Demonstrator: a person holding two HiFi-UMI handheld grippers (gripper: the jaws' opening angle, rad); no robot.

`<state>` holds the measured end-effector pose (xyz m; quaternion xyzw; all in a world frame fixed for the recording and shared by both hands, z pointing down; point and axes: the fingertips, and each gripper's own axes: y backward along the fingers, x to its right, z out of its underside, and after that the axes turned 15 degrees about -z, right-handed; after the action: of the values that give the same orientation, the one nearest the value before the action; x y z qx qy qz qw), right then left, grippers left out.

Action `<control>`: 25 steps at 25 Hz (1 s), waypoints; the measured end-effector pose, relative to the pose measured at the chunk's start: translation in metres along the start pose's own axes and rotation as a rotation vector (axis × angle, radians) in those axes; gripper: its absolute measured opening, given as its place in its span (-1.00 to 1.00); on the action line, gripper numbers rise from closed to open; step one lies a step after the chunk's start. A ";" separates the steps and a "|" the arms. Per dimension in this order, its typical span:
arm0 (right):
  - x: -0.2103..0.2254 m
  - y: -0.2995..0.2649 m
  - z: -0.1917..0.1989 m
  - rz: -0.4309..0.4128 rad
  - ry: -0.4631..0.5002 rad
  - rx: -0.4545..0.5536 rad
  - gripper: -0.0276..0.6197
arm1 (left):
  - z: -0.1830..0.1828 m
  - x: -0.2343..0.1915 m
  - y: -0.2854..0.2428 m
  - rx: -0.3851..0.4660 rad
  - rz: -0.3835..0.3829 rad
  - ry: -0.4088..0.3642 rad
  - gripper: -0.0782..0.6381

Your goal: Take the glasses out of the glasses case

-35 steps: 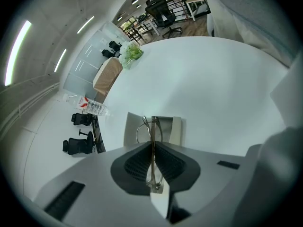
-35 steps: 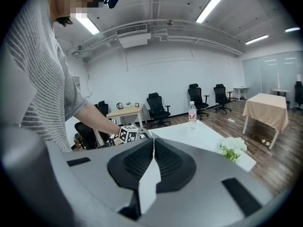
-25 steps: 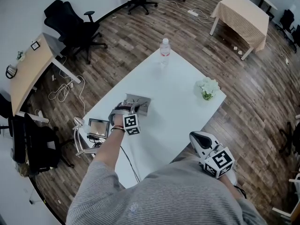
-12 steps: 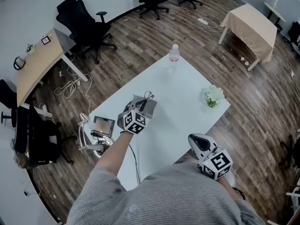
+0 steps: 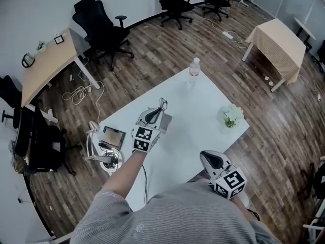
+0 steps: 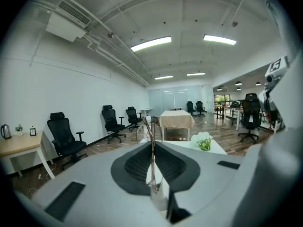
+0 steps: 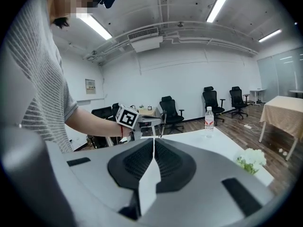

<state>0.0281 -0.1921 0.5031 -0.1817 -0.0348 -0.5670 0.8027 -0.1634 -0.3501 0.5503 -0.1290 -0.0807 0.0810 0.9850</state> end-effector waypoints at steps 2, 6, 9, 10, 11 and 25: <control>0.001 -0.001 -0.005 -0.012 0.002 -0.002 -0.86 | -0.011 0.000 0.007 0.030 -0.008 0.046 -0.70; 0.003 -0.005 -0.008 -0.035 -0.001 0.016 -0.86 | -0.035 -0.001 0.024 0.091 -0.024 0.107 -0.70; 0.006 -0.010 -0.009 -0.054 -0.009 0.030 -0.86 | -0.054 -0.002 0.037 0.134 -0.042 0.141 -0.70; 0.007 -0.011 -0.011 -0.058 -0.011 0.031 -0.86 | -0.061 -0.002 0.041 0.146 -0.046 0.149 -0.70; 0.007 -0.013 -0.014 -0.061 -0.012 0.031 -0.86 | -0.066 -0.002 0.045 0.155 -0.050 0.155 -0.70; 0.008 -0.032 -0.030 -0.129 -0.010 0.054 -0.86 | -0.110 0.008 0.112 0.229 -0.078 0.278 -0.70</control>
<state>-0.0032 -0.2187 0.4849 -0.1602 -0.0660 -0.6155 0.7689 -0.1512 -0.2684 0.4161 -0.0226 0.0610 0.0327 0.9973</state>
